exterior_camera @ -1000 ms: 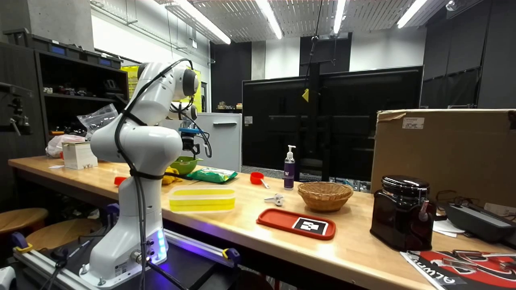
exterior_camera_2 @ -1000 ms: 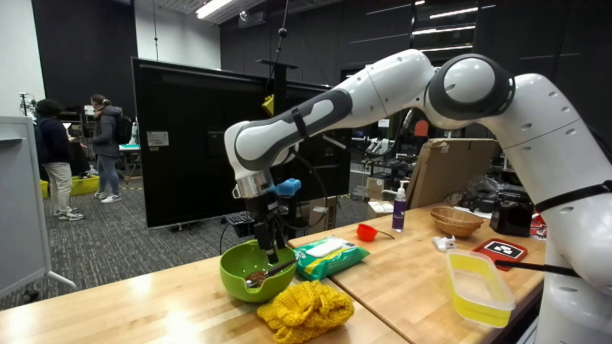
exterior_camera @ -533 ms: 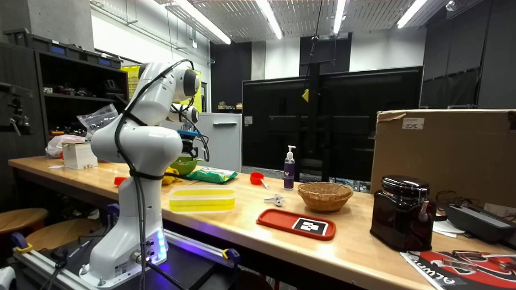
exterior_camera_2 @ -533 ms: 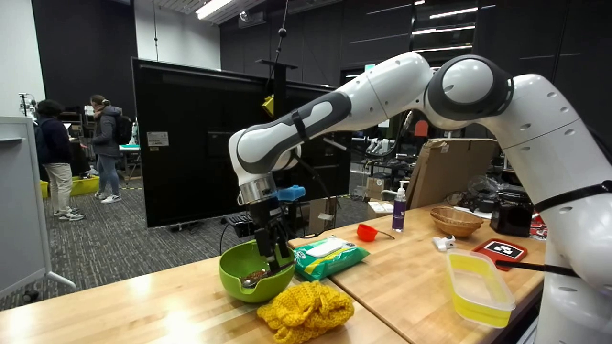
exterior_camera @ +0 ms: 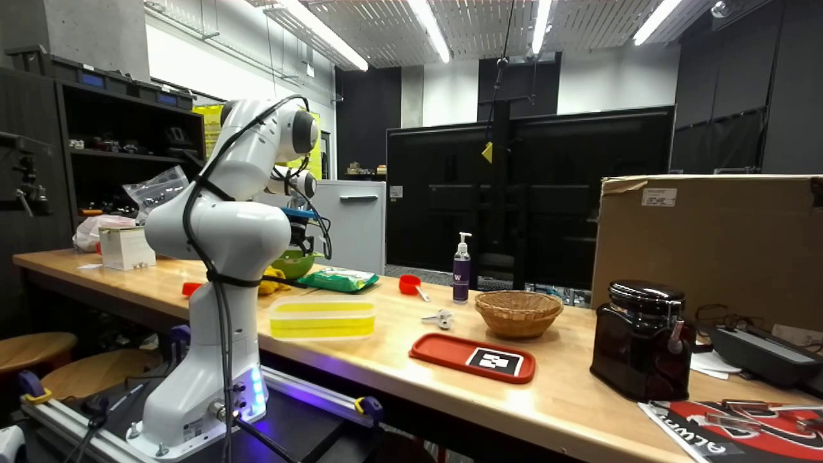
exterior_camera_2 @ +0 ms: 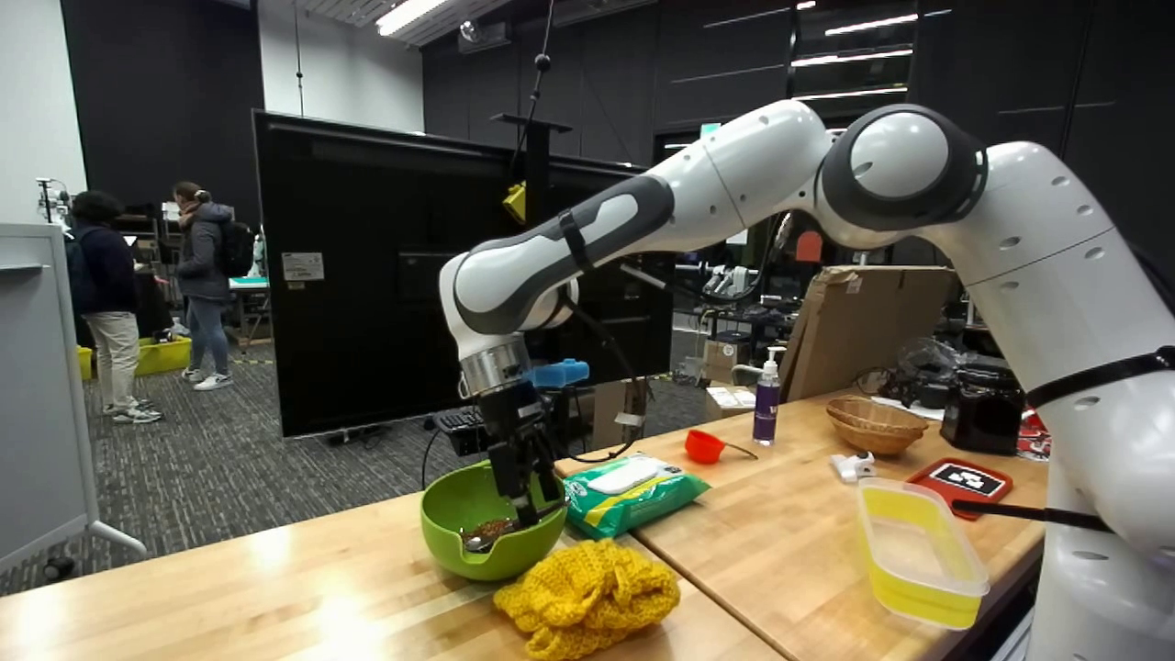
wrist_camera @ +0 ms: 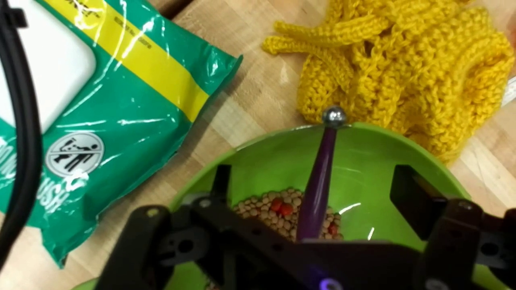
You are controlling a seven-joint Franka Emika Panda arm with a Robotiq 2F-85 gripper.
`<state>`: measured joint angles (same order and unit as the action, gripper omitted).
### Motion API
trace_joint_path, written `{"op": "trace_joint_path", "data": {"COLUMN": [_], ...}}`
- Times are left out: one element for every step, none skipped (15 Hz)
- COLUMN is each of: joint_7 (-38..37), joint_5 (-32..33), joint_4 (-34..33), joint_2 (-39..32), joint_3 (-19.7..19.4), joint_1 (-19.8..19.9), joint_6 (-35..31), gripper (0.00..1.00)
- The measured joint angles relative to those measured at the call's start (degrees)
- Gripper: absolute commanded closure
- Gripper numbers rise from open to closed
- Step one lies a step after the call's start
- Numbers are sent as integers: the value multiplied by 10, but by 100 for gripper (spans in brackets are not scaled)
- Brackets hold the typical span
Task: Remove the spoon from the green bowl and put it on the table
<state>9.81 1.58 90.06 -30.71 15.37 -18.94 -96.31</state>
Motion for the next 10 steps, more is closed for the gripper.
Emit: {"op": "trace_joint_path", "data": {"joint_7": [-1, -2, -3, -3, -3, -3, -3, -3, -4, -4], "joint_5": [0, 0, 0, 0, 0, 0, 0, 0, 0, 0], "joint_4": [0, 0, 0, 0, 0, 0, 0, 0, 0, 0], "joint_2": [0, 0, 0, 0, 0, 0, 0, 0, 0, 0], "joint_3": [0, 0, 1, 1, 1, 1, 1, 1, 1, 1], "joint_1": [0, -1, -1, -1, -2, -2, -3, -3, -3, -3], "joint_6": [1, 1, 2, 2, 2, 3, 4, 5, 5, 7], "gripper": [28, 30, 36, 43, 52, 60, 69, 76, 83, 91]}}
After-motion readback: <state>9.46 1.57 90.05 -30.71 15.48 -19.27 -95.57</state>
